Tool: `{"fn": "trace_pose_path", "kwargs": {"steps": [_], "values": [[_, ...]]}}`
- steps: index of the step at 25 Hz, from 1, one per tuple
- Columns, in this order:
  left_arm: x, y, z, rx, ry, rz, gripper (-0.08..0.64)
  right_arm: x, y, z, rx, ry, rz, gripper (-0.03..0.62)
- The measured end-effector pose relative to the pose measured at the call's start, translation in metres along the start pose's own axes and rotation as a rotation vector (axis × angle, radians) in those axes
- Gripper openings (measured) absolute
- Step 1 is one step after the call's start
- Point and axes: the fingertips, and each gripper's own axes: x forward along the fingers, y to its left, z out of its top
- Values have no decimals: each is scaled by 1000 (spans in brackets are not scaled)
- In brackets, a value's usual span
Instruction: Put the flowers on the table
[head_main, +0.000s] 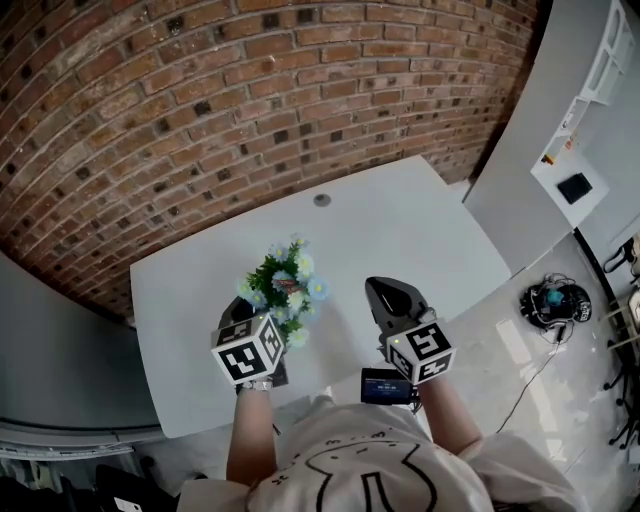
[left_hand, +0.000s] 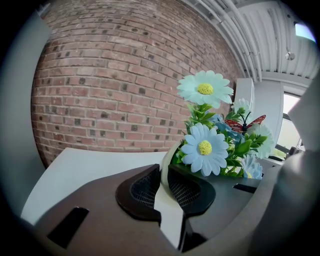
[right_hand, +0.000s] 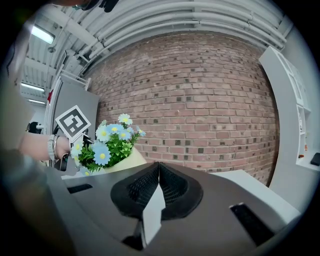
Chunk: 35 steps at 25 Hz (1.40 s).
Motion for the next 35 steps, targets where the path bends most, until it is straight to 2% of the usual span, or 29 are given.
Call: {"fn": "trace_pose_path", "kwargs": {"steps": [12, 26, 35], "values": [[71, 23, 4, -2, 64, -48, 58, 66, -21, -16, 15, 67, -22, 17], [144, 48, -31, -18, 234, -56, 58, 116, -36, -66, 95, 231, -43, 17], [180, 59, -53, -6, 322, -47, 60, 141, -45, -91, 118, 275, -61, 17]]}}
